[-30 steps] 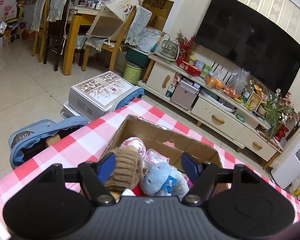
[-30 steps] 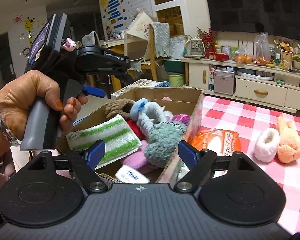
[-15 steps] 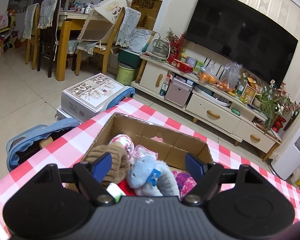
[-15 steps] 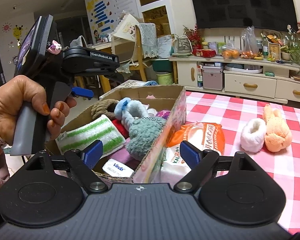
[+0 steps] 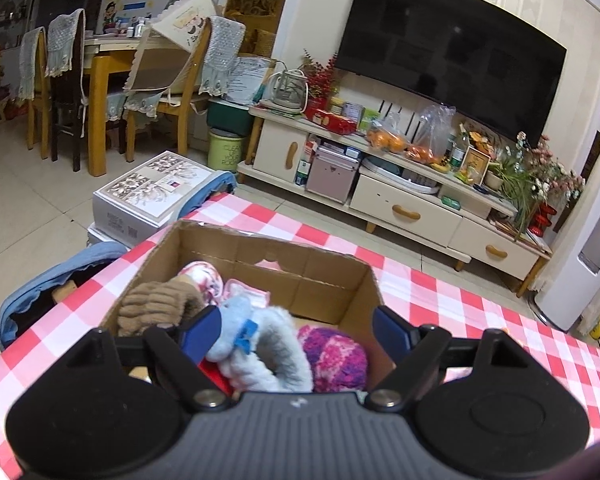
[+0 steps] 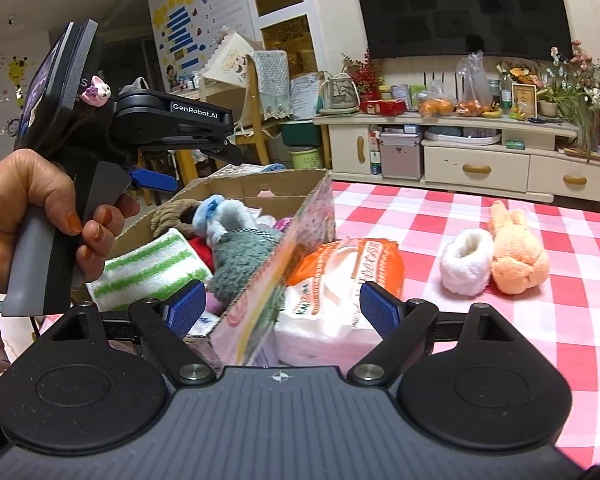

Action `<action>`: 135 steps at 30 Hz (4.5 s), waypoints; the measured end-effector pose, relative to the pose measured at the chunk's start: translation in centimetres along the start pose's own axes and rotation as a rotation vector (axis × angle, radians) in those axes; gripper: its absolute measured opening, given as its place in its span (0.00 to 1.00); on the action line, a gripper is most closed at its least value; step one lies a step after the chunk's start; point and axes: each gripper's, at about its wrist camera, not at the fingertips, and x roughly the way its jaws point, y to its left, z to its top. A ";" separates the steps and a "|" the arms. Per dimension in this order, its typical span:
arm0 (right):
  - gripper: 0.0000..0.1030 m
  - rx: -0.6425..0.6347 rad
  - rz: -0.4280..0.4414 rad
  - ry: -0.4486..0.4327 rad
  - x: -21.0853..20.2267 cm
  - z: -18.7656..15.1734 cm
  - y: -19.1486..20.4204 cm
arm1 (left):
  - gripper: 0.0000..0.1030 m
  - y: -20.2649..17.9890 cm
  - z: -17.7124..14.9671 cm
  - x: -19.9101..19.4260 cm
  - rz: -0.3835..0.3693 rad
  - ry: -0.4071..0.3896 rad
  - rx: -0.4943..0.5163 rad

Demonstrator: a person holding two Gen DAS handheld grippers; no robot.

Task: Organize soft objects
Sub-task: 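Move both empty tools back over the white slipper and orange toy, then grasp the white fluffy slipper with the left gripper while the right grasps the orange knit toy, then lift the slipper and knit toy and carry both toward the box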

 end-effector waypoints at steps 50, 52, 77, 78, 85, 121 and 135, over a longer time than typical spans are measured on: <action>1.00 0.396 -0.265 -0.081 1.5 -2.3 -13.1 | 0.96 -15.9 -5.4 1.8 -0.096 0.024 0.425; 1.00 0.425 -0.267 -0.081 2.0 -2.4 -14.2 | 0.96 -16.5 -5.7 2.2 -0.103 0.029 0.449; 1.00 0.564 -0.060 -0.088 7.4 -0.7 -18.5 | 0.86 -22.0 -9.3 9.3 -0.092 0.153 0.636; 1.00 0.565 -0.059 -0.088 7.1 -0.8 -18.6 | 0.85 -22.0 -9.3 9.6 -0.091 0.155 0.632; 1.00 0.562 -0.044 -0.043 7.7 -1.1 -18.5 | 0.78 -22.0 -9.3 11.0 -0.109 0.188 0.598; 0.80 0.503 -0.111 0.006 3.4 -2.2 -18.3 | 0.27 -22.1 -11.2 9.0 -0.313 0.337 0.400; 0.79 0.522 -0.184 0.012 -0.5 -4.2 -17.8 | 0.27 -20.9 -12.8 5.9 -0.366 0.351 0.373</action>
